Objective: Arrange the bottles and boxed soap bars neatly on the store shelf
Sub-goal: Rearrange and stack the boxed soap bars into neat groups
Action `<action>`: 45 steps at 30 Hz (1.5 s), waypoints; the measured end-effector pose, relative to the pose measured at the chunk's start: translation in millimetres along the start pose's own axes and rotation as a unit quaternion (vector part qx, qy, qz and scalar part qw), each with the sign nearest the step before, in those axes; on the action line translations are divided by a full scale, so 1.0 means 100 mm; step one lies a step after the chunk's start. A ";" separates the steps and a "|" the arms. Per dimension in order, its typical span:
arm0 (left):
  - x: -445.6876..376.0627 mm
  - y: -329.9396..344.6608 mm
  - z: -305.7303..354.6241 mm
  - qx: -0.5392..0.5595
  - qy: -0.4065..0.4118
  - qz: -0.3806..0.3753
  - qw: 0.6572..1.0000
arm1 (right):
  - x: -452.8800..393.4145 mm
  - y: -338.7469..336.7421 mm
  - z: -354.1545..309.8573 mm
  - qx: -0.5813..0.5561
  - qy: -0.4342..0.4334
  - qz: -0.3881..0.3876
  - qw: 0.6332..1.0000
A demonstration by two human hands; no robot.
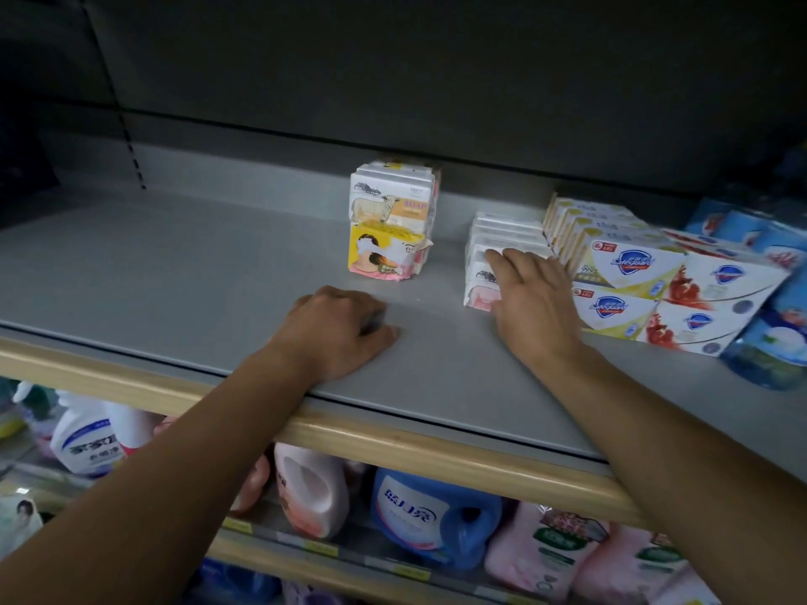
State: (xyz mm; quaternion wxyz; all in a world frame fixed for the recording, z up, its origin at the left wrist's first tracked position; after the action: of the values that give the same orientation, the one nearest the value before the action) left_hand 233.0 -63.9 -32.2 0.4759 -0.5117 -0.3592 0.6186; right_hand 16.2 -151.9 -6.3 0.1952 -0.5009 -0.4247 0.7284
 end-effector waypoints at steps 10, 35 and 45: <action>0.00 0.01 -0.01 0.005 -0.002 -0.003 1.000 | -0.22 0.12 0.08 0.004 -0.011 -0.023 1.000; -0.02 -0.17 -0.31 0.258 -0.124 0.129 0.949 | -0.81 0.10 -1.05 -0.209 -0.014 -0.070 0.975; 0.09 -0.35 -0.14 0.293 -0.002 0.175 0.940 | -0.11 -0.48 -0.93 -0.403 -0.052 -0.006 0.914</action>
State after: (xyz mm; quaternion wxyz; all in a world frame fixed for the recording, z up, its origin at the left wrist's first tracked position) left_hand 254.2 -46.2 -4.9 0.4885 -0.4032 -0.0683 0.7708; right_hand 97.7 -93.6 26.1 -0.0410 -0.4957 -0.6947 0.5196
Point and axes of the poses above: each hand's wrist, its own x-axis away from the middle knuckle, its own y-axis out of the palm, z = x × y, the point moved 6 cm from there along -x, towards the middle knuckle
